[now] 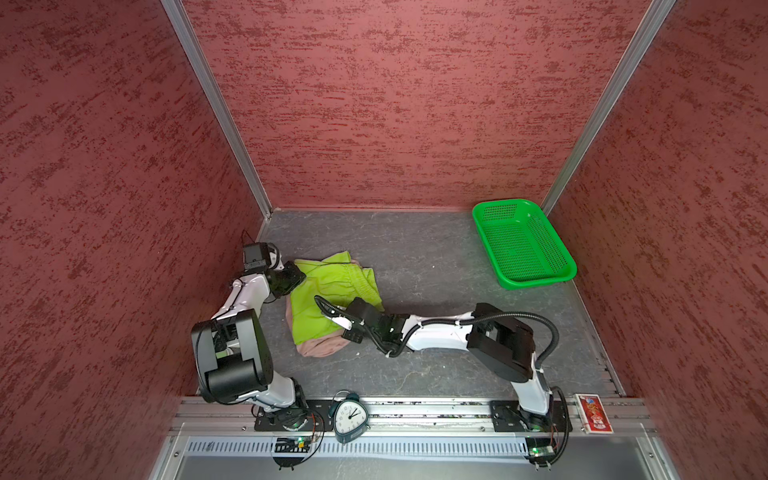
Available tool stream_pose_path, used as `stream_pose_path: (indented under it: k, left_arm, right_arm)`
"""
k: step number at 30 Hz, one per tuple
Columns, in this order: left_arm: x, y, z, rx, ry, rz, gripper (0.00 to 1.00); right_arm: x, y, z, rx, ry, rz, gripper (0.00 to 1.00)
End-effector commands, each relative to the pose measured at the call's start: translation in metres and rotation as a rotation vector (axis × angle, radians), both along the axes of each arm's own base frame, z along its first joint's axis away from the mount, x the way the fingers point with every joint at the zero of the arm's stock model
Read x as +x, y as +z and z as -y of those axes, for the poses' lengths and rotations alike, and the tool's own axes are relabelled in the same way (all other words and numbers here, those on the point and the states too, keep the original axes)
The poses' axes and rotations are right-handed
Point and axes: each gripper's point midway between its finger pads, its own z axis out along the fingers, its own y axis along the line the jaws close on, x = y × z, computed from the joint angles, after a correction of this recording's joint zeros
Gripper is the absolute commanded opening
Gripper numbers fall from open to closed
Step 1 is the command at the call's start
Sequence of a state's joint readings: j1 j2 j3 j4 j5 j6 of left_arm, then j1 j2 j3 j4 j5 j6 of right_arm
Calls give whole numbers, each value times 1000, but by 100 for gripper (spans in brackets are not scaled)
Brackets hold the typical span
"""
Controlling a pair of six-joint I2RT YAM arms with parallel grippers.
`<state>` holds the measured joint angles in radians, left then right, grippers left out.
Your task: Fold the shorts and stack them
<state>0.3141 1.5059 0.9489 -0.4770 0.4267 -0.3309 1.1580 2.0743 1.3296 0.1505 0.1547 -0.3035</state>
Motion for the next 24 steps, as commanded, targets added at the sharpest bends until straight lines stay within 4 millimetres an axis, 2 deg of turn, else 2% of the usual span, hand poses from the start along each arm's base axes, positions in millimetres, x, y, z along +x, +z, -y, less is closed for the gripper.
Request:
stream_pose_path:
  k: [1,5,10,11,12,13,14,16,18,19,21,24]
  left_arm:
    - [0,15,-7,60,0,15,29]
    - [-1,23,-14,96,17,15,28]
    - [-9,8,-19,113,43,-47,30]
    - [-12,3,-20,115,52,-64,32]
    - [-14,-2,-22,117,57,-77,34]
    - [-16,-6,-22,117,61,-91,36]
    - [-18,-12,-24,121,66,-105,42]
    - [-20,-20,-27,130,75,-126,67]
    - [-20,-26,-29,132,81,-143,92]
    - [-20,-27,-29,131,82,-148,100]
    - [-18,-27,-31,134,86,-154,99]
    - [-12,-5,-35,149,103,-125,99]
  right_arm:
    - [-14,12,-2,22,101,-83,0]
    - [-36,28,11,56,196,-286,0]
    - [-47,39,19,73,251,-384,0]
    - [-47,36,18,70,254,-400,8]
    - [-46,30,17,57,250,-412,34]
    - [-45,24,15,44,246,-421,49]
    - [-43,15,14,28,238,-434,56]
    - [-41,3,12,8,231,-459,68]
    - [-42,4,10,18,237,-475,74]
    - [-41,7,10,28,238,-478,76]
    - [-39,19,10,63,234,-476,82]
    - [-31,48,14,155,222,-477,84]
